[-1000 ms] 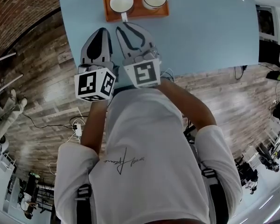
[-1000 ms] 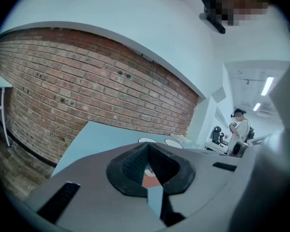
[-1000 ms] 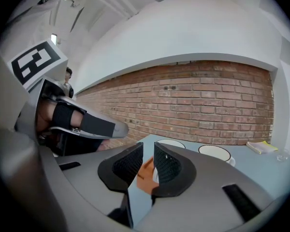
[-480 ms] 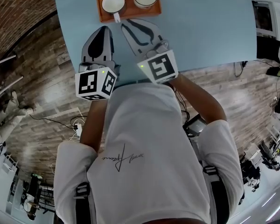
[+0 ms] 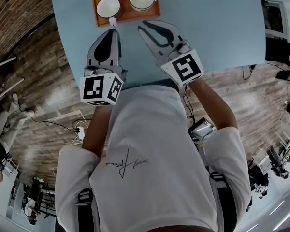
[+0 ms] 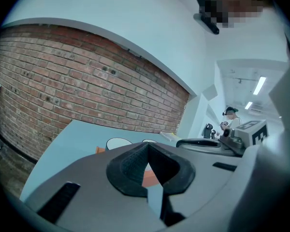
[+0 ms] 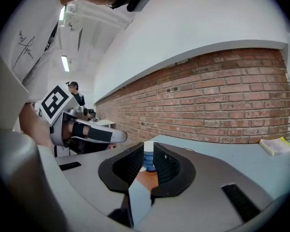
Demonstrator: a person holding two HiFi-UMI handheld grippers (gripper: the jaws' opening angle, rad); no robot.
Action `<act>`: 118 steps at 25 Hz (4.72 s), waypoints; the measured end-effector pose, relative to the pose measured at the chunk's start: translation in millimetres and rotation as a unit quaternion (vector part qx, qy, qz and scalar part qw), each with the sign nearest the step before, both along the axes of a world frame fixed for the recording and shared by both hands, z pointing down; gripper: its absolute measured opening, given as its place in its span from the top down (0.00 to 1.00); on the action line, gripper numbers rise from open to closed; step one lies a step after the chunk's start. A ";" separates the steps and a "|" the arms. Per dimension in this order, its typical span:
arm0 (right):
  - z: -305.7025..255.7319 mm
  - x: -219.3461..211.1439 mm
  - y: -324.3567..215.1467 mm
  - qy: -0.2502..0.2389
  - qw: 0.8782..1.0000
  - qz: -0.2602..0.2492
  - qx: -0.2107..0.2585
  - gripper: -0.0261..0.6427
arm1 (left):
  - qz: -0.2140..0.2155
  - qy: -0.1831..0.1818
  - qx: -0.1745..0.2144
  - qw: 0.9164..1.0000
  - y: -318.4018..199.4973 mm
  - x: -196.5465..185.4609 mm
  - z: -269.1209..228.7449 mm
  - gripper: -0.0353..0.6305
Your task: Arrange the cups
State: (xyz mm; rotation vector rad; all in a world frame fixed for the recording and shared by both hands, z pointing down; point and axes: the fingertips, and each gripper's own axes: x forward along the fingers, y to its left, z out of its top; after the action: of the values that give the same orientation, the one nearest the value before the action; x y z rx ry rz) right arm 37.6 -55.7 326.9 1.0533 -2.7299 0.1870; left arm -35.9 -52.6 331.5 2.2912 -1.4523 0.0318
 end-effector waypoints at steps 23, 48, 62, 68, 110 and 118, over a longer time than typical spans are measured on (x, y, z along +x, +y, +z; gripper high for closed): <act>46.4 90.4 -75.7 0.071 0.987 -0.145 -0.007 0.82 | -0.009 0.000 -0.009 1.000 -25.3 65.0 7.4 0.94; 80.7 52.6 -87.9 0.072 0.920 -0.385 -0.008 0.75 | -0.069 0.005 -0.004 0.998 -34.9 83.2 8.7 0.94; 80.4 36.6 -73.1 0.046 0.881 -0.471 -0.017 0.81 | -0.107 -0.008 -0.012 0.994 -35.1 78.0 21.4 0.94; 84.4 37.6 -74.2 0.038 0.880 -0.472 -0.018 0.83 | -0.114 -0.012 -0.012 0.993 -39.0 79.2 24.0 0.94; 66.0 50.1 -65.8 0.029 0.991 -0.126 -0.020 0.86 | -0.006 0.015 0.015 1.000 -21.3 47.5 5.2 0.94; 59.4 53.8 -52.8 0.035 0.998 -0.050 -0.013 0.86 | 0.031 0.015 0.020 0.999 -1.9 34.0 0.8 0.94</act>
State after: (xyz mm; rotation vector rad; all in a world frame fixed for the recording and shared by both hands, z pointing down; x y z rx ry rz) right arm 91.4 -108.5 386.3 0.8975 -2.7007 0.1660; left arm -1.8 -54.5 332.2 2.3583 -1.3782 -0.0146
